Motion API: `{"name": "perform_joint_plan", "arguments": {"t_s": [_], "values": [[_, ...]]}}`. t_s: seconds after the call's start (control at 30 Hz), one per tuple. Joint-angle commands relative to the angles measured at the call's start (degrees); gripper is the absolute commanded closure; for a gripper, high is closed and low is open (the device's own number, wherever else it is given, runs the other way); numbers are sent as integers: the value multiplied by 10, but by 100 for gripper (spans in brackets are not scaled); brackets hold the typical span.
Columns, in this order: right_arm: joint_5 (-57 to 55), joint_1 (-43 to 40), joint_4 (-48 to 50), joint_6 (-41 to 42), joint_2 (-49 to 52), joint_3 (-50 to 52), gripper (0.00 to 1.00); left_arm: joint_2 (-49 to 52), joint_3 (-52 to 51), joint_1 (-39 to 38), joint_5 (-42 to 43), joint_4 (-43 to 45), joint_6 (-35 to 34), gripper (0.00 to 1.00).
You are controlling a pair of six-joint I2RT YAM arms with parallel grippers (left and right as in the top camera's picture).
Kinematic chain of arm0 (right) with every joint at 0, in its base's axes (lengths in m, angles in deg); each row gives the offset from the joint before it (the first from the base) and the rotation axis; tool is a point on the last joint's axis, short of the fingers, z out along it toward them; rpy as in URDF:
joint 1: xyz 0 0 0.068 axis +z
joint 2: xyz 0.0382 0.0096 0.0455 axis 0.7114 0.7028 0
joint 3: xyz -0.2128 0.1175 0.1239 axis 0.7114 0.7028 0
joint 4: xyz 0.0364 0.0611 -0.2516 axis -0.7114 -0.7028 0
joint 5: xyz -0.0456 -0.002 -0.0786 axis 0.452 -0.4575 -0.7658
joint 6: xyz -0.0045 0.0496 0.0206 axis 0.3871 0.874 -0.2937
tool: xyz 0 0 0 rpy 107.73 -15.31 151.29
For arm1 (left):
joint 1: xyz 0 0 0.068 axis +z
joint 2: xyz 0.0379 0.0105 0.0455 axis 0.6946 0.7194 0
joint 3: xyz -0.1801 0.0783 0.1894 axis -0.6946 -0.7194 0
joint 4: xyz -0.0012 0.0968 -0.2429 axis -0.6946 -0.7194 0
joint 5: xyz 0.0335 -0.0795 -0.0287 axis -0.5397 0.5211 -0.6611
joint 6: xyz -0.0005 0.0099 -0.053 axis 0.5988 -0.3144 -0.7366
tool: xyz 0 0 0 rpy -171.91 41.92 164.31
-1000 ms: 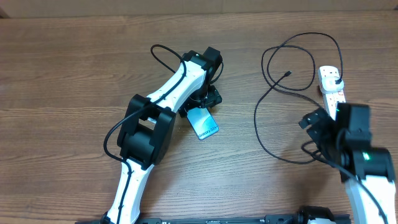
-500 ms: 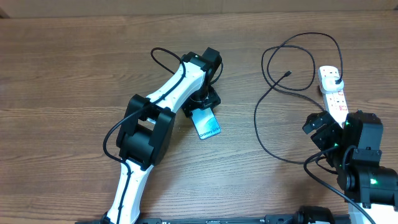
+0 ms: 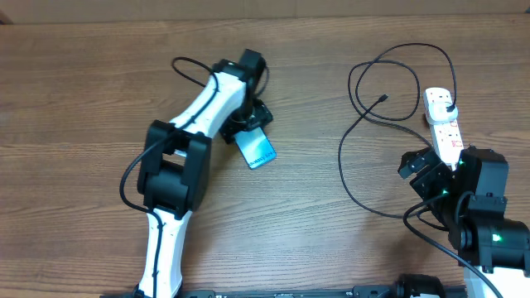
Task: Plug charger to phone and switch on socket
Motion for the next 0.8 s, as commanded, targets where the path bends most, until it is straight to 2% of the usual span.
{"name": "perform_joint_plan", "arguments": {"t_s": [0.0,0.07,0.6,0.77], "values": [[9,-3,5,-1,6,-11,0,40,-25,14,-12,8,25,7],[17,-3,7,0,13,-11,0,40,-25,11,-12,7,25,0],[38,-3,5,0,75,-11,0,40,-26,-9,-44,-2,14,0],[38,-3,5,0,88,-11,0,40,-38,-9,-44,1,-8,11]]}}
